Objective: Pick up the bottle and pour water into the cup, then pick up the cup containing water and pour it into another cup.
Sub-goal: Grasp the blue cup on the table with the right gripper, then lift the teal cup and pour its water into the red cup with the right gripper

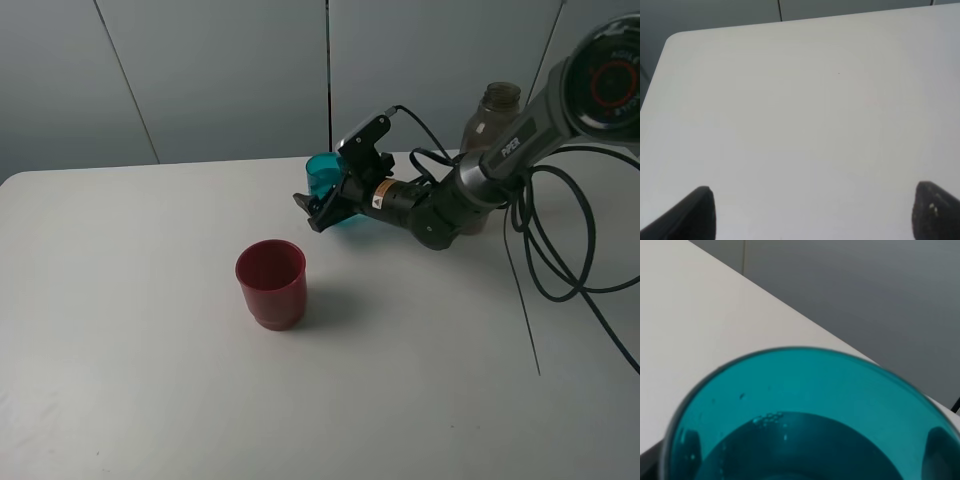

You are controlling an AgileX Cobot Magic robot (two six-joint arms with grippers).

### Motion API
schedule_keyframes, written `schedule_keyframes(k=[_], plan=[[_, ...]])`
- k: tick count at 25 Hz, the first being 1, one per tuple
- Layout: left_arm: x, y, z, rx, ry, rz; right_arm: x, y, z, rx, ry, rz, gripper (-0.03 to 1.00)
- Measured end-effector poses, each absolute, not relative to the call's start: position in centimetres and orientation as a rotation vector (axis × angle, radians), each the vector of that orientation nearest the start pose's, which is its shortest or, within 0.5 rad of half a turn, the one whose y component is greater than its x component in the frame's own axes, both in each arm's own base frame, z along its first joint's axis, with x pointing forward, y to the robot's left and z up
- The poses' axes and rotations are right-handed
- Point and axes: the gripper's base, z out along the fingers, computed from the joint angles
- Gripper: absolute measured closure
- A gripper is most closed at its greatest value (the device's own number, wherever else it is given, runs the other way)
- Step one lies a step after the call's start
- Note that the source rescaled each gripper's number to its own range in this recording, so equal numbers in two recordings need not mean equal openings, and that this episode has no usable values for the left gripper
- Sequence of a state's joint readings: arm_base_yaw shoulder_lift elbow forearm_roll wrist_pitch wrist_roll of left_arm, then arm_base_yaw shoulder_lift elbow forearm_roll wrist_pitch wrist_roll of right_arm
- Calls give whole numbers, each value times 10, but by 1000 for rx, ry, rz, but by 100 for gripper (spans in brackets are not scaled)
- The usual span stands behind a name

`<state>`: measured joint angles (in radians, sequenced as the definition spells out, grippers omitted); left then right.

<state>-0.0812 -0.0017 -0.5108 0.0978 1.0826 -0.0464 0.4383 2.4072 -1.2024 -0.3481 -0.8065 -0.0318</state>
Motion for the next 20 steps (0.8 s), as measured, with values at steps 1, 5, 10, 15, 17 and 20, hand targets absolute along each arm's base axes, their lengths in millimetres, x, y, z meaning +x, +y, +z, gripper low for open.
schedule_keyframes(k=[1,5,10,15,17,20], plan=[[-7,8,279,29,2050,38,396,210,38,-825,1731,348,39],[-7,8,279,29,2050,38,396,210,37,-826,1742,346,86],[-7,8,279,29,2050,38,396,210,37,-824,1744,348,86],[-7,8,279,29,2050,38,396,210,37,-822,1745,349,86],[-7,8,279,29,2050,38,396,210,37,-821,1745,350,86],[-7,8,279,29,2050,38,396,210,37,-813,1749,355,86]])
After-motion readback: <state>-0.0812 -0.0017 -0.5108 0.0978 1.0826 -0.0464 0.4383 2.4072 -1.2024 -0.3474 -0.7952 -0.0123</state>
